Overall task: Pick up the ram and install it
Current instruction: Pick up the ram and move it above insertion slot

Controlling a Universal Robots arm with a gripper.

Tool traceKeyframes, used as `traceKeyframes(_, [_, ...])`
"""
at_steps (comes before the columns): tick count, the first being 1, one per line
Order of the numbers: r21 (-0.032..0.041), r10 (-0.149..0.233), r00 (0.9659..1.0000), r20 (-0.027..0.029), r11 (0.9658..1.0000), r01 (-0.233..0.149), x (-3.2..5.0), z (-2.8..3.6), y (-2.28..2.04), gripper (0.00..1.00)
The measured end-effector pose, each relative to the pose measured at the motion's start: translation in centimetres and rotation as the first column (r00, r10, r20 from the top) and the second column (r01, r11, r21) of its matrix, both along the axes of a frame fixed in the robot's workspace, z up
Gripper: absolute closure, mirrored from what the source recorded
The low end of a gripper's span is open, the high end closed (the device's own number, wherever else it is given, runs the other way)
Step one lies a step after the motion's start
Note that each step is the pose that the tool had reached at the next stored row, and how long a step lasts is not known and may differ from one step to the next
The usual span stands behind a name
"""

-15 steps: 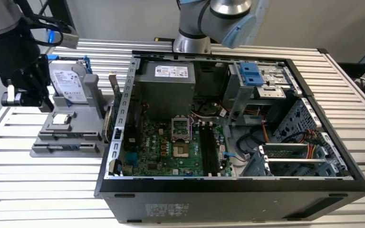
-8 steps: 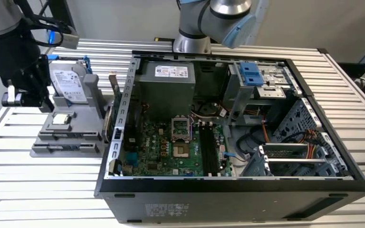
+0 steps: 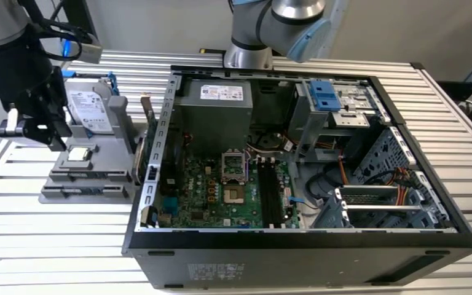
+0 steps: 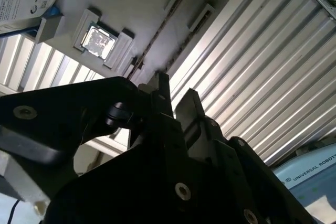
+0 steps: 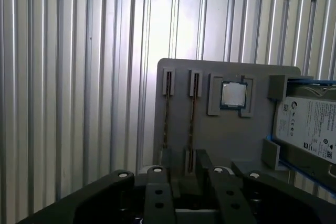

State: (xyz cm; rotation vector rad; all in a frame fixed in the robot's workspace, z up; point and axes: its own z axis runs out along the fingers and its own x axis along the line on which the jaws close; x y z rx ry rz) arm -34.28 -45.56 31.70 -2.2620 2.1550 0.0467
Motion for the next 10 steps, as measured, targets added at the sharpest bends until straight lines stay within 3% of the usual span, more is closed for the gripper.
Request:
traceKeyframes(6, [-0.0002, -0.001, 1.0, -0.0005, 1.0, 0.001, 0.0, -0.03, 0.01, 0.0])
traceKeyframes(8, [-0.0003, -0.002, 0.9999, -0.0098, 1.0, 0.002, -0.01, -0.21, 0.01, 0.0])
traceKeyframes(10, [-0.0002, -0.002, 0.9999, -0.0108, 1.0, 0.002, -0.01, -0.58, 0.01, 0.0])
